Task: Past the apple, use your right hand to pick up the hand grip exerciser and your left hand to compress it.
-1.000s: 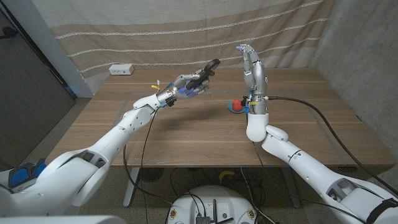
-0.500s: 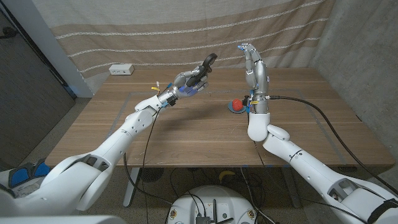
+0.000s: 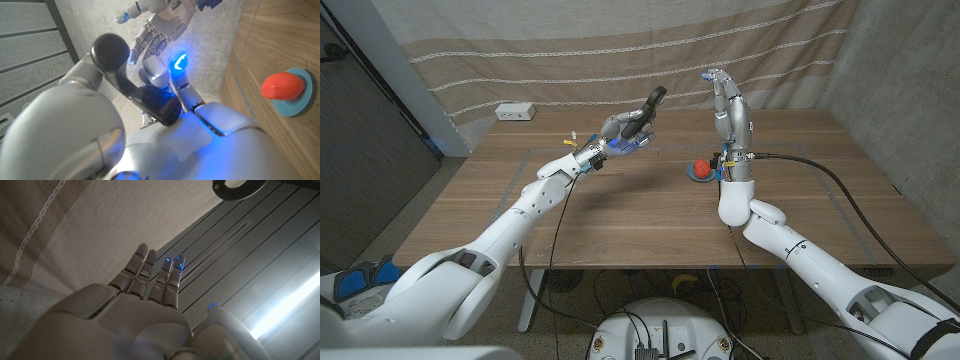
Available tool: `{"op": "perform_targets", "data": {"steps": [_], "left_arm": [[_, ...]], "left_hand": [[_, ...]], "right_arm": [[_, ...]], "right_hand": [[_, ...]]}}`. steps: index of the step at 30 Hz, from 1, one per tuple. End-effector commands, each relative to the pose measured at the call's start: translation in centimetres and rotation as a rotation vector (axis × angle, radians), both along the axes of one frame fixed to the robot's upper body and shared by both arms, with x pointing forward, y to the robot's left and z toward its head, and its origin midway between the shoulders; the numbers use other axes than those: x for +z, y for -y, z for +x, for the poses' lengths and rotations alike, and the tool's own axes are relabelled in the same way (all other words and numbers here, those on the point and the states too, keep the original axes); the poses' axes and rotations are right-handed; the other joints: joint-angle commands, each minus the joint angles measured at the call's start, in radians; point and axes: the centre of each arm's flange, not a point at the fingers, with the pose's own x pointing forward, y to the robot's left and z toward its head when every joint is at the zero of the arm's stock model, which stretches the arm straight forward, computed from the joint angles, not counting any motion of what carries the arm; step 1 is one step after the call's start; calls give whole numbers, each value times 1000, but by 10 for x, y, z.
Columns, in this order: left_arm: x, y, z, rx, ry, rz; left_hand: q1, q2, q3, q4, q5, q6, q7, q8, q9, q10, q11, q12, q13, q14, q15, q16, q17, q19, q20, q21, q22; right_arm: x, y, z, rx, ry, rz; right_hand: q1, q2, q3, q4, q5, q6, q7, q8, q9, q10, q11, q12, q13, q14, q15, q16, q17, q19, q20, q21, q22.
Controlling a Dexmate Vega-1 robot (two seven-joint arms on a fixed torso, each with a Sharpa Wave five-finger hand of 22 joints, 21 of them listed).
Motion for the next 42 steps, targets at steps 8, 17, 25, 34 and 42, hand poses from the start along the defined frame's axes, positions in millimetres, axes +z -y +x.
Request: {"op": "perform_targets", "data": {"steps": [8, 17, 25, 34, 42], "left_arm": [[-2, -3, 0, -14, -12, 5], [-4, -2, -4, -9, 7, -63], [0, -12, -13, 153, 92, -53], [4, -28, -26, 314, 173, -90], [4, -36, -33, 443, 233, -115]], "left_hand": [[498, 240, 374, 133, -67, -273, -255, -200, 12, -144, -46, -240, -214, -69, -24, -598, -592, -192, -49, 32, -226], [629, 169, 387, 117, 236, -199, -241, -174, 22, -64, -67, 53, 181, 19, -18, -251, -1, -134, -26, 66, -36], [491, 170, 438, 134, 456, -25, -25, -130, 37, 16, -95, 182, 382, 10, -10, 127, 178, -44, -16, 85, 320], [465, 190, 421, 131, 474, -12, -112, -116, 47, 21, -95, 189, 404, -28, -8, 230, 171, -51, -4, 72, 392], [461, 198, 389, 120, 471, -46, -185, -132, 44, 8, -96, 172, 388, -58, -5, 247, 166, -74, 13, 54, 348]], "right_arm": [[2, -1, -1, -5, 7, -10], [4, 1, 0, -3, -4, -3], [5, 2, 4, 29, -35, 9], [10, 6, 17, 120, -104, 26], [14, 9, 27, 228, -171, 29]], "right_hand": [[-10, 1, 8, -8, 4, 14, 0, 5, -5, 12, 0, 1, 5, 13, -143, -7, -2, -1, -1, -4, 0], [-9, -1, 13, -14, 4, 15, 1, 3, -11, 15, -1, 0, 6, 13, -141, -10, -6, 3, -1, -5, 0], [-7, -3, 17, -19, 4, 17, 4, 3, -15, 16, 3, -1, 7, 17, -140, -11, -9, 11, 1, -3, 0], [9, -11, 29, -39, 4, 14, 22, -1, -24, 7, 27, -13, 2, 23, -123, -11, -16, 27, 17, 1, 0], [37, -17, 43, -71, 3, -13, 37, -17, -35, 1, 56, -30, -7, 36, -102, 1, -14, 41, 44, 3, 1]]}}
